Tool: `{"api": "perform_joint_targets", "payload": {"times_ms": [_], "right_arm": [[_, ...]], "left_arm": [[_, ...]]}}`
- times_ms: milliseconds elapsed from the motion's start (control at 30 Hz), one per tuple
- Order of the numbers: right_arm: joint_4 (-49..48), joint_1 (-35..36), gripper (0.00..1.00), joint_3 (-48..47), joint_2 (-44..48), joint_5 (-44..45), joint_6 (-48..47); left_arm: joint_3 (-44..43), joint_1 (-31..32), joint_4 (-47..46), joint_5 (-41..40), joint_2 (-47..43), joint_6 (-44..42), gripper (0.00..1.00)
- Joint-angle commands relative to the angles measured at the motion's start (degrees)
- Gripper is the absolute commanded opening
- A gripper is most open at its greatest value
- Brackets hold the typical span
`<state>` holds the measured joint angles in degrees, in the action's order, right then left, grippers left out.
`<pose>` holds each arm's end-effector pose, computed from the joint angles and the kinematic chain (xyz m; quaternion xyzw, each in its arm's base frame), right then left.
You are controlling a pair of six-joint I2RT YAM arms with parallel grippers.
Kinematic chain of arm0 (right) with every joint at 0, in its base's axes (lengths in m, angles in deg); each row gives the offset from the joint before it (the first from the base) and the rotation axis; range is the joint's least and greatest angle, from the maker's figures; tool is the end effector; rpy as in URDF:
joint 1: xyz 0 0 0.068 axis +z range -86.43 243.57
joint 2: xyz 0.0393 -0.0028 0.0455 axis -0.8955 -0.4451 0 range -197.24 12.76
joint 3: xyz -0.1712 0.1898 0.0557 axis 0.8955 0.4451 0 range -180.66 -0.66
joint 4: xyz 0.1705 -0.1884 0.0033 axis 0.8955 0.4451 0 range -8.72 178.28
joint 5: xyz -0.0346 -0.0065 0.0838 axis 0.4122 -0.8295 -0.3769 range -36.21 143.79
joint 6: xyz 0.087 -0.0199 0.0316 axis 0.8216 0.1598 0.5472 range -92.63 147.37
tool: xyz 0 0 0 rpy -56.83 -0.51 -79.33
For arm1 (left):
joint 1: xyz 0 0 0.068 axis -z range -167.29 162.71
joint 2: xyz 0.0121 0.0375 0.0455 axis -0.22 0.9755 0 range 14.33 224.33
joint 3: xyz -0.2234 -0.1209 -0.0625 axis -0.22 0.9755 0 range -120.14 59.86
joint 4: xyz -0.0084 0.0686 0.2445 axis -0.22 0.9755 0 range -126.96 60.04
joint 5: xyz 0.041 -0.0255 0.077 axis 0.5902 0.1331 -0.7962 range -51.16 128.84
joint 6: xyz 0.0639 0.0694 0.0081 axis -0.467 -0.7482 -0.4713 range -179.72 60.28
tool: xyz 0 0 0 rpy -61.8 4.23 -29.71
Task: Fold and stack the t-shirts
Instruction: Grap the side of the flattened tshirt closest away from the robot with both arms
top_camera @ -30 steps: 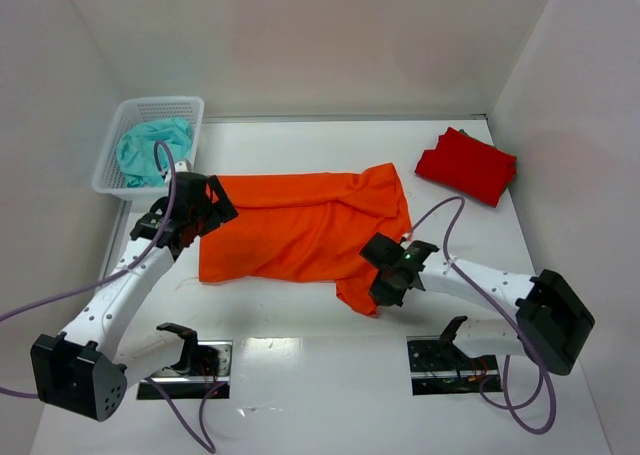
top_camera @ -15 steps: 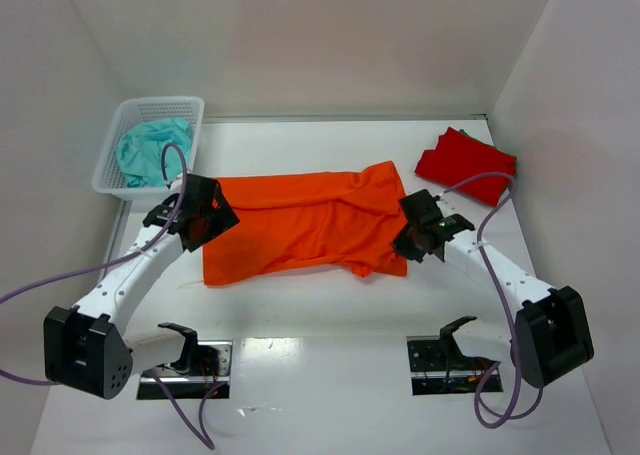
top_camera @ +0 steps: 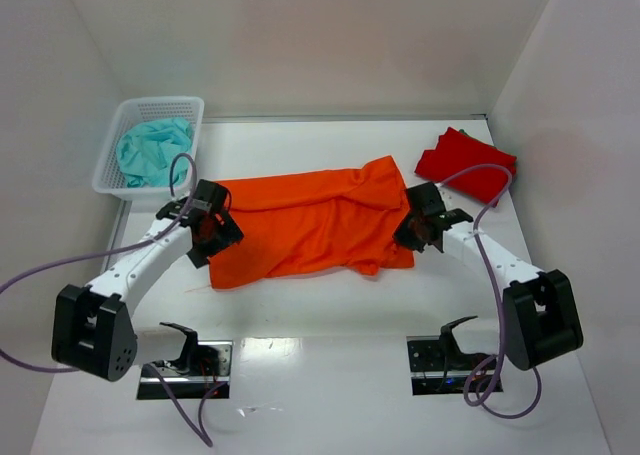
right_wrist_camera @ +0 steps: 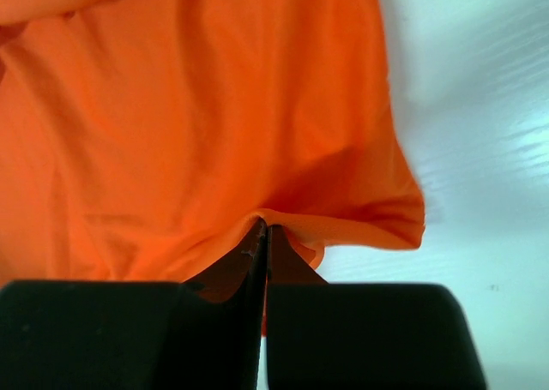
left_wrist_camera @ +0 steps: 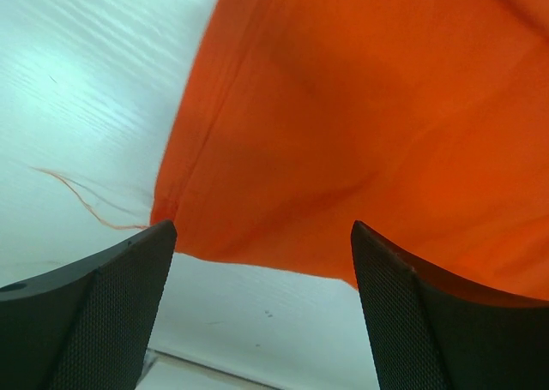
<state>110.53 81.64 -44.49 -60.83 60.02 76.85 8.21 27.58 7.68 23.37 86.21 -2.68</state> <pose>0.2560 0.0738 0.1536 0.2744 0.9224 0.1049 0.2509 0.2487 -0.0424 0.1860 -0.3753 0.8919 -0.0203 0.2516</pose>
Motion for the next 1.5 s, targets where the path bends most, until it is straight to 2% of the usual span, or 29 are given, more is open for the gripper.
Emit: {"api": "perform_joint_targets", "payload": {"times_ms": [0, 200, 433, 600, 767, 867, 1000, 1200, 1333, 1433, 1467], "right_arm": [[-4.12, -4.67, 0.00, -4.12, -1.65, -1.13, -3.93], [-4.73, -5.59, 0.00, -5.56, -3.84, -1.66, -4.66], [-4.73, -5.59, 0.00, -6.61, -5.77, -2.19, -4.66], [-4.73, -6.11, 0.01, -7.76, -7.61, -2.19, -5.27], [-4.73, -6.11, 0.01, -7.76, -7.62, -2.19, -5.27], [-4.73, -6.11, 0.01, -7.76, -7.62, -2.19, -5.27], [-4.47, -6.11, 0.02, -7.23, -7.09, -2.19, -5.80], [-4.20, -6.11, 0.02, -5.56, -5.79, -2.19, -5.80], [-3.37, -6.64, 0.02, -4.82, -4.20, -2.19, -5.80], [-2.31, -6.64, 0.02, -3.89, -2.73, -1.66, -5.80], [-2.01, -6.64, 0.02, -3.89, -2.38, -1.66, -5.80]], "left_arm": [[2.57, 5.25, 1.32, 4.22, 1.16, 2.28, 0.90], [6.56, 9.03, 4.74, 4.37, -1.27, 11.83, 0.90], [11.86, 9.03, 5.63, -1.93, -8.50, 25.55, 0.90], [15.43, 9.03, 3.96, 0.44, -7.90, 26.72, 0.90], [15.44, 9.03, 3.43, 0.01, -5.35, 25.93, 0.90], [15.96, 9.03, 2.38, -0.08, -4.73, 26.45, 0.84], [16.57, 9.03, 1.77, -0.08, -4.73, 26.45, 0.69], [17.19, 9.03, 1.23, -0.08, -5.87, 26.98, 0.22], [17.72, 9.03, 0.71, -0.08, -5.26, 26.98, 0.14], [17.66, 9.03, 0.71, -0.08, -4.21, 26.92, 0.00], [17.31, 9.03, 0.71, -0.08, -4.20, 26.57, 0.00]]}}
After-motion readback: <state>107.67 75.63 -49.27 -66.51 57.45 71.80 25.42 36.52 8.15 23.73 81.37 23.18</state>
